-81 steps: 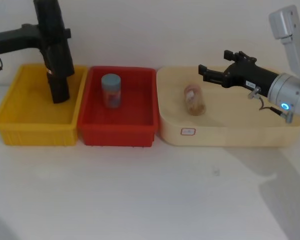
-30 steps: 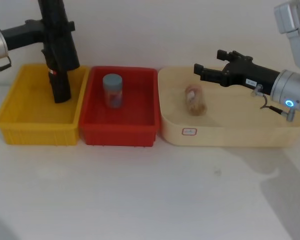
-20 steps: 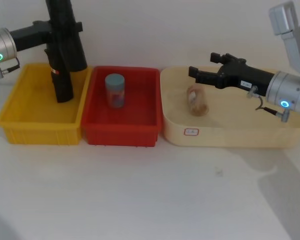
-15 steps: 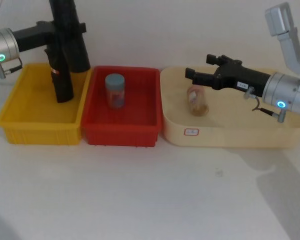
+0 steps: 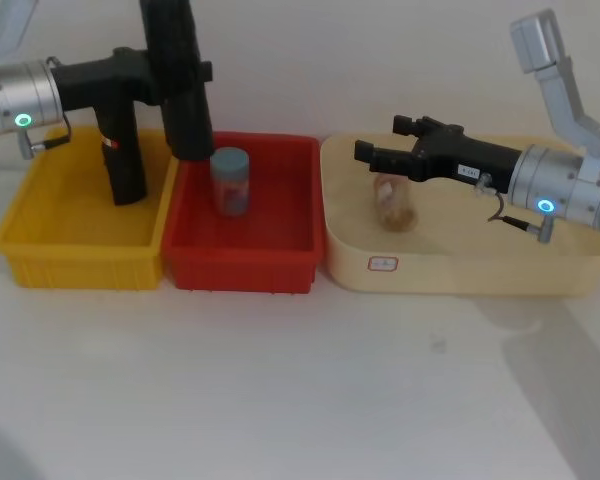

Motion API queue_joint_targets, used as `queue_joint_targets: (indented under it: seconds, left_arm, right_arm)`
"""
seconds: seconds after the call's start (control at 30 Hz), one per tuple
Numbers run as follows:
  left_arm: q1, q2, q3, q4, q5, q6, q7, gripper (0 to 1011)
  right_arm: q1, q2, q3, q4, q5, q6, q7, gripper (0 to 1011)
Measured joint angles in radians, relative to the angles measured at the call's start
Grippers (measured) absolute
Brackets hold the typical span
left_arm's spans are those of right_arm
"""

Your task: Pick up the garbage bag with the one hand and transfer it to the other hand.

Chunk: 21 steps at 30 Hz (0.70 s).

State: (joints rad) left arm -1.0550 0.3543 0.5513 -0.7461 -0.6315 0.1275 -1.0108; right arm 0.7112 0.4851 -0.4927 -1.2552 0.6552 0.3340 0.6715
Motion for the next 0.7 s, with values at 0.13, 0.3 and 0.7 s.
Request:
queue_joint_targets:
  seconds: [0.13,0.3,0.7]
  left_arm:
    - [-0.011,-0.006,0.019,0.008,0.005,-0.017,-0.045,418]
    - [-0.031,-0.017,0.047,0.025,0.014,-0.048,-0.116,418]
    - [-0.075,-0.057,0.095,0.072,0.032,-0.141,-0.238,418]
  right_arm:
    - [0.019,-0.008,-0.010,0.025,0.003,0.002,0.015,1002]
    - [0.041,-0.016,-0.023,0.056,0.008,0.005,0.037,1002]
    - [0.075,-0.025,-0.055,0.110,0.008,0.000,0.078,1002]
